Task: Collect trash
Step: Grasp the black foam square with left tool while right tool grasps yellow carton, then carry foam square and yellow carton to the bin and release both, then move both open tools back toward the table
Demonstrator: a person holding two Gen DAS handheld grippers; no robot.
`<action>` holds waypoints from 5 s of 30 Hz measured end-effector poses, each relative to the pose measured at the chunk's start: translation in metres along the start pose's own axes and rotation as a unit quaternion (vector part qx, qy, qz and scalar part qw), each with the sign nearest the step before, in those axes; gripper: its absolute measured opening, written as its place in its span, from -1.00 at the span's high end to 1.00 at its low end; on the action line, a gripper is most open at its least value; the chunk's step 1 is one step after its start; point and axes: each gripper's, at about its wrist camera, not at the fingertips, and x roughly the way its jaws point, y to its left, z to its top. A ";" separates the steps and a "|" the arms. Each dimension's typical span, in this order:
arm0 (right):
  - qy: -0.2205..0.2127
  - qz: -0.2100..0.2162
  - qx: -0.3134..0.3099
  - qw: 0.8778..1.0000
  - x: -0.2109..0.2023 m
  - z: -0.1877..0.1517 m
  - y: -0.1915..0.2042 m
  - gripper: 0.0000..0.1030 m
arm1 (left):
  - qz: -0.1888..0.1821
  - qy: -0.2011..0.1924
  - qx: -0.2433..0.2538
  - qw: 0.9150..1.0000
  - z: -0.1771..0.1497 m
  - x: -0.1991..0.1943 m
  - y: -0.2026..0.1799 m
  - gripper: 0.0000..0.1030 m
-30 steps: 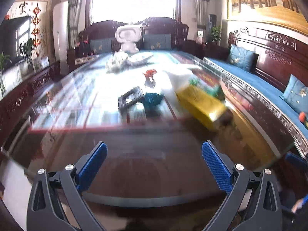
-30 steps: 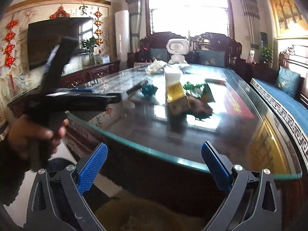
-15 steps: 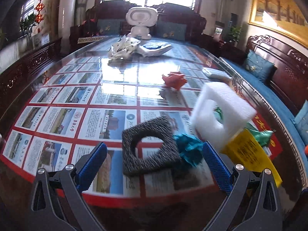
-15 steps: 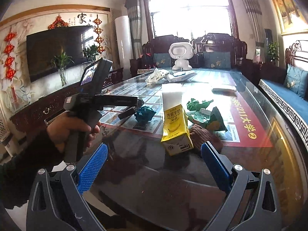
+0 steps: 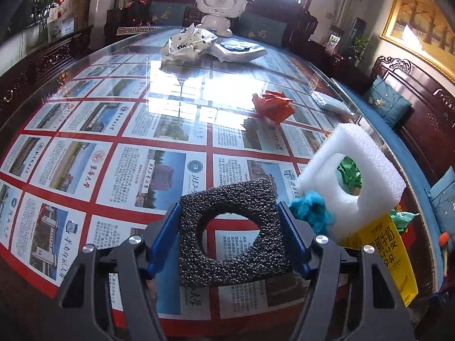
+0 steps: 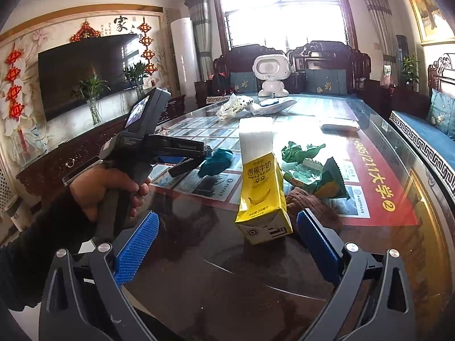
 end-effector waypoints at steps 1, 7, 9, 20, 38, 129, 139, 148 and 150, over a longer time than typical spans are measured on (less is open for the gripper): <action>0.002 0.000 0.000 1.000 0.001 0.000 0.000 -0.83 | -0.001 -0.002 0.000 1.000 0.000 -0.001 0.000 -0.30; -0.003 -0.007 0.005 1.000 0.004 0.007 -0.003 -0.83 | -0.001 -0.016 -0.008 1.000 -0.004 -0.012 0.003 -0.30; -0.003 -0.019 0.004 1.000 0.007 0.012 -0.005 -0.83 | -0.004 -0.018 -0.011 1.000 -0.005 -0.016 0.004 -0.30; 0.035 -0.090 -0.045 0.994 0.051 0.033 -0.003 -0.42 | -0.023 -0.032 0.000 0.999 -0.014 -0.043 0.005 -0.30; 0.073 -0.074 -0.010 0.995 0.046 0.028 -0.014 0.17 | -0.045 -0.053 0.040 0.997 -0.047 -0.093 -0.010 -0.30; 0.154 0.029 0.125 0.980 -0.136 -0.205 0.038 -0.29 | -0.063 0.126 0.135 0.981 -0.339 -0.138 -0.060 -0.76; 0.039 0.019 0.081 0.996 -0.147 -0.135 0.033 -0.84 | -0.061 0.038 0.132 0.989 -0.267 -0.166 -0.069 -0.87; -0.008 0.004 0.021 1.000 -0.127 -0.055 0.022 -0.84 | -0.043 -0.030 0.119 0.991 -0.173 -0.168 -0.079 -0.92; -0.014 0.004 0.010 1.000 -0.118 -0.037 0.019 -0.84 | -0.034 -0.039 0.116 0.992 -0.155 -0.164 -0.080 -0.92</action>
